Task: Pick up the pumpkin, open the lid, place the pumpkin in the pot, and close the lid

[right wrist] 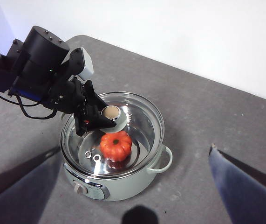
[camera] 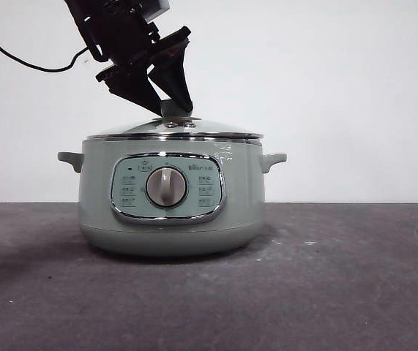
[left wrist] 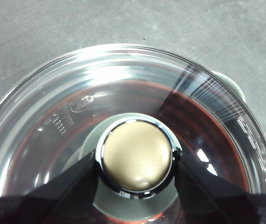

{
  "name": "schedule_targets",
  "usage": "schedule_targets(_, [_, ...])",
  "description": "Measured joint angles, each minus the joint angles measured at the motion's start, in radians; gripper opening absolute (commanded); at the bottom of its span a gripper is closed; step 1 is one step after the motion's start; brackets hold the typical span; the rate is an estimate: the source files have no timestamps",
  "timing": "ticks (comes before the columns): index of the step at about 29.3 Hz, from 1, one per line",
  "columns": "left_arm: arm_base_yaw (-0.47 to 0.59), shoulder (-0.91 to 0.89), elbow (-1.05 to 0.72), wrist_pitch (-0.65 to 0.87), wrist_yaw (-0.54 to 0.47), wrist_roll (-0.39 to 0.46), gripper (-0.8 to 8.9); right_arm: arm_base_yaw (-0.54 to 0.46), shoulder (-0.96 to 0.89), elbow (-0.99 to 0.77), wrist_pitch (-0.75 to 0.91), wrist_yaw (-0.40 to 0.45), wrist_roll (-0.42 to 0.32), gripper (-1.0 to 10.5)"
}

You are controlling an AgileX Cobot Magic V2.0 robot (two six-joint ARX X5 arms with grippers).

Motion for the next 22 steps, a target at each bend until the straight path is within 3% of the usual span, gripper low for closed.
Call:
schedule_targets(13, [0.0,0.0,0.007,-0.044,-0.008,0.0,0.04,0.0,0.0,0.0,0.0,0.0,-0.004,6.3])
schedule_targets(15, [0.0,0.0,0.007,-0.044,-0.008,0.0,0.86,0.0,0.0,0.0,-0.002,0.0,-0.004,6.3])
schedule_targets(19, [0.0,0.0,0.007,-0.047,-0.008,0.0,5.56,0.0,0.0,0.0,-0.028,0.0,-0.004,6.3])
schedule_targets(20, [0.0,0.0,0.008,-0.047,-0.008,0.0,5.99,0.0,0.0,0.0,-0.037,0.0,-0.004,6.3])
schedule_targets(22, [0.0,0.0,0.008,-0.051,-0.008,0.0,5.98,0.0,0.0,0.0,-0.055,-0.001,-0.004,6.3])
